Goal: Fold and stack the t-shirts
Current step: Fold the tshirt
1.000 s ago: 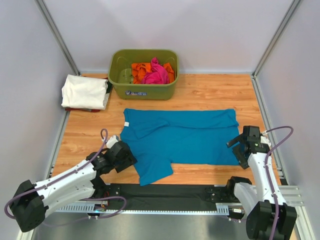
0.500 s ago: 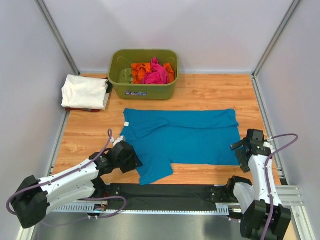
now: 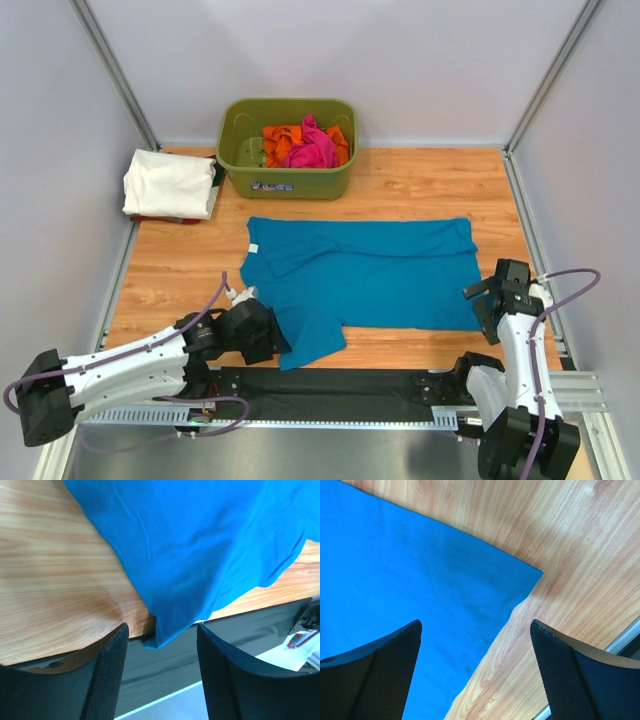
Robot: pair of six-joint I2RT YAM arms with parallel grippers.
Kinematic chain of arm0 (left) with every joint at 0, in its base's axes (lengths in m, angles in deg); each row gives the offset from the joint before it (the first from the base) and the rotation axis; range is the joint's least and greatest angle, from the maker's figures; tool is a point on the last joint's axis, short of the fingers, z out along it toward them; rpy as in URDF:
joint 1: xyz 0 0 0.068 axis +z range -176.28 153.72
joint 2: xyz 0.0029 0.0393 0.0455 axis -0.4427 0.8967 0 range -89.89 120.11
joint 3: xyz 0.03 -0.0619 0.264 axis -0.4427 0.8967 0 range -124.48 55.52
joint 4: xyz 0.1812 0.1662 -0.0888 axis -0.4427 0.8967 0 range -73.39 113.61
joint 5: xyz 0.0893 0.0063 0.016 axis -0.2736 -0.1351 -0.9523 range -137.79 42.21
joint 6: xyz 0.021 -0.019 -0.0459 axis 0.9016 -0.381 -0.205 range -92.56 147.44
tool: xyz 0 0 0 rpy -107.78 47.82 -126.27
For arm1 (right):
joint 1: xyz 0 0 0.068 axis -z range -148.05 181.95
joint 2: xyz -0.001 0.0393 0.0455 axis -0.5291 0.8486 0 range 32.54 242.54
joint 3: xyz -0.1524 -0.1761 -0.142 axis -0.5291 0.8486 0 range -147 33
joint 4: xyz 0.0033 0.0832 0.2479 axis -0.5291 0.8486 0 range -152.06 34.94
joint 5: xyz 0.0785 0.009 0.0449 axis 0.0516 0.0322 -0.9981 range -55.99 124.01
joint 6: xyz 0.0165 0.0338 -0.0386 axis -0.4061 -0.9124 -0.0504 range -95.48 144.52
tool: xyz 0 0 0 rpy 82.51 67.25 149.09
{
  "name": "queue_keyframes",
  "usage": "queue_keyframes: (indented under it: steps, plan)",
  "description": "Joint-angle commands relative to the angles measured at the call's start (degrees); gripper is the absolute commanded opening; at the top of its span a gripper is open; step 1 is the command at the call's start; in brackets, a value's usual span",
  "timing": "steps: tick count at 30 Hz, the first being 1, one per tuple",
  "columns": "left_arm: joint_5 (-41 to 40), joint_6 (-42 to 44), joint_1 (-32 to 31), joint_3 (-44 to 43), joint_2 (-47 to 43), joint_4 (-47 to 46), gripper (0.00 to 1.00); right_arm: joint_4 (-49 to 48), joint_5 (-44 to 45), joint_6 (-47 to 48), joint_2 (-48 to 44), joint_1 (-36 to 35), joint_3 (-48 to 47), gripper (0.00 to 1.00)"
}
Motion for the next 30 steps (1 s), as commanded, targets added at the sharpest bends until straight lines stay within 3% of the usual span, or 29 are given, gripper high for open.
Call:
queue_keyframes:
  steps: [1, 7, 10, 16, 24, 27, 30]
  plan:
    - [0.42, -3.41, -2.09, -1.12, 2.56, -2.93, 0.64, -0.52, 2.61, 0.71, -0.21, 0.72, -1.81, 0.91]
    - [-1.08, -6.30, -5.43, -2.79, 6.79, -3.80, 0.59, -0.43, 3.15, 1.68, 1.29, 1.96, -3.13, 0.92]
    - [-1.34, -7.71, -5.79, -1.74, 7.23, -6.97, 0.45, -0.08, 3.14, 2.38, 1.73, 2.40, -3.04, 0.91]
    - [-3.00, -7.72, -6.05, -2.70, 6.53, -5.40, 0.02, -0.51, 2.36, 1.50, 0.41, 4.15, -2.69, 0.90]
    - [-6.26, -6.31, -6.05, -5.34, 4.94, -1.09, 0.00, -3.68, -0.72, 2.38, 0.41, 4.77, -0.93, 0.78]
    - [-8.01, -5.43, -6.05, -6.13, 4.24, 0.66, 0.00, -1.41, 0.85, 1.94, 1.02, 4.77, -1.72, 0.78]
    - [-9.60, -5.08, -6.05, -6.13, 3.98, 1.29, 0.00, 2.63, 3.40, -0.42, 3.04, 4.77, -4.53, 0.85]
